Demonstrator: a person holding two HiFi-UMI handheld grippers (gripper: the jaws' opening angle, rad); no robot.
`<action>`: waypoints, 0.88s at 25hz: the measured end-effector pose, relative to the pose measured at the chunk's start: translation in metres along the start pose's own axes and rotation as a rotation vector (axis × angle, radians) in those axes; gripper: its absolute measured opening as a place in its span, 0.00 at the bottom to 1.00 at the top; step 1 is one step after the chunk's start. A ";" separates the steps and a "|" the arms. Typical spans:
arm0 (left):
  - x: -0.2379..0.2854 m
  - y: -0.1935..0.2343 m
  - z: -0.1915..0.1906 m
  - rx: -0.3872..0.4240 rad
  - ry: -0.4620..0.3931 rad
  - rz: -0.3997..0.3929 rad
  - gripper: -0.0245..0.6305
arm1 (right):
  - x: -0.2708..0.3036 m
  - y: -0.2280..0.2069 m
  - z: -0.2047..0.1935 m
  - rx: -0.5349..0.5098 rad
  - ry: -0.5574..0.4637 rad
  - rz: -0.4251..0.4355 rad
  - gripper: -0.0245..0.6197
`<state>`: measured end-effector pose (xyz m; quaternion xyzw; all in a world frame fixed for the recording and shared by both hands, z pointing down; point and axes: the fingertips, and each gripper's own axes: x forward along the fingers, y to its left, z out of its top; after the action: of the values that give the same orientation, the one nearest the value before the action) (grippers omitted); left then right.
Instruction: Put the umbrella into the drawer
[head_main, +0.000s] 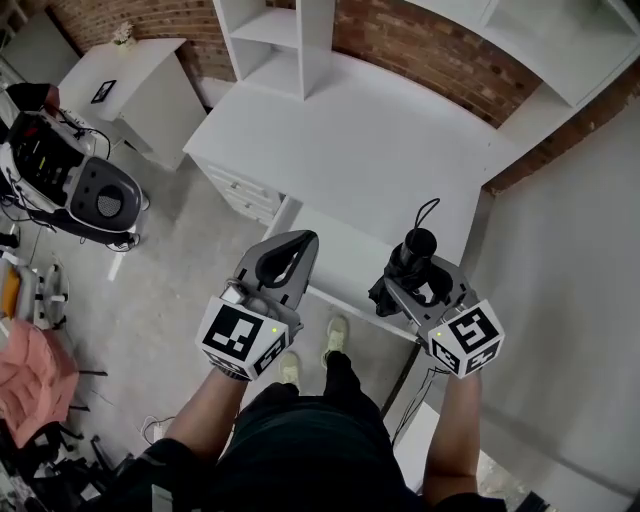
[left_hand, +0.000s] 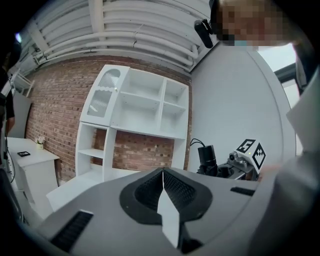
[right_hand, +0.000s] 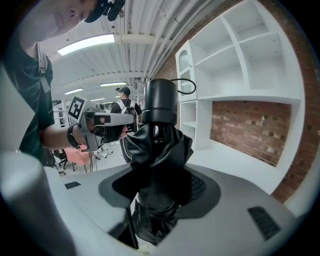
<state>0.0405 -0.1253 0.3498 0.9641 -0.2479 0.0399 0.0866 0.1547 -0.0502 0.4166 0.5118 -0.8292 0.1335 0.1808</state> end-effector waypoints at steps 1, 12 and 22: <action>0.006 0.002 -0.005 -0.001 0.005 0.008 0.05 | 0.007 -0.004 -0.007 -0.006 0.016 0.021 0.35; 0.054 0.028 -0.063 -0.029 0.084 0.094 0.05 | 0.069 -0.039 -0.091 -0.056 0.225 0.216 0.35; 0.062 0.043 -0.115 -0.077 0.136 0.140 0.05 | 0.105 -0.029 -0.185 -0.077 0.440 0.325 0.35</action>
<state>0.0703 -0.1703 0.4764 0.9354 -0.3097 0.1014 0.1373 0.1681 -0.0717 0.6294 0.3234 -0.8457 0.2370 0.3523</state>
